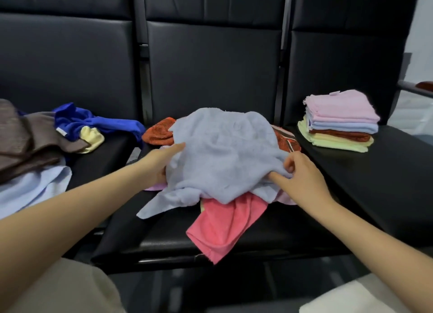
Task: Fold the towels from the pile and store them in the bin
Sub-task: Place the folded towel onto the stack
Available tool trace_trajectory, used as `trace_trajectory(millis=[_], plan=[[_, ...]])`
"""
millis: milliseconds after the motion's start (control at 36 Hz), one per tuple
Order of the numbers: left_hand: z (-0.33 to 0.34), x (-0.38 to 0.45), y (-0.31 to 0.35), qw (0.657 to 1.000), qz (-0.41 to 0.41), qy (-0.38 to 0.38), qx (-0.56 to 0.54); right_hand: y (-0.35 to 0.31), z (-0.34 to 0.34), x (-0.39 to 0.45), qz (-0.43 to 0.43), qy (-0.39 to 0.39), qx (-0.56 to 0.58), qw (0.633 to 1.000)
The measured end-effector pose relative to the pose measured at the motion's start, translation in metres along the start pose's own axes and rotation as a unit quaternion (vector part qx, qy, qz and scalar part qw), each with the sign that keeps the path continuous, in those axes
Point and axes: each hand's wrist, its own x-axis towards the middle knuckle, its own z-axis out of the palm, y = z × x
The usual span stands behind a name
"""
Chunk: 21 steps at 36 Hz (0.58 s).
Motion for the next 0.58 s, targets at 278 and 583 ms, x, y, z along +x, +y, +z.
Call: trace_trajectory(millis=[278, 583], plan=[[-0.019, -0.039, -0.032, 0.89, 0.068, -0.018, 0.45, -0.005, 0.01, -0.023, -0.172, -0.138, -0.054, 0.974], [-0.013, -0.039, 0.002, 0.956, 0.223, -0.024, 0.189, -0.023, -0.017, -0.011, -0.023, -0.19, 0.241, 0.952]])
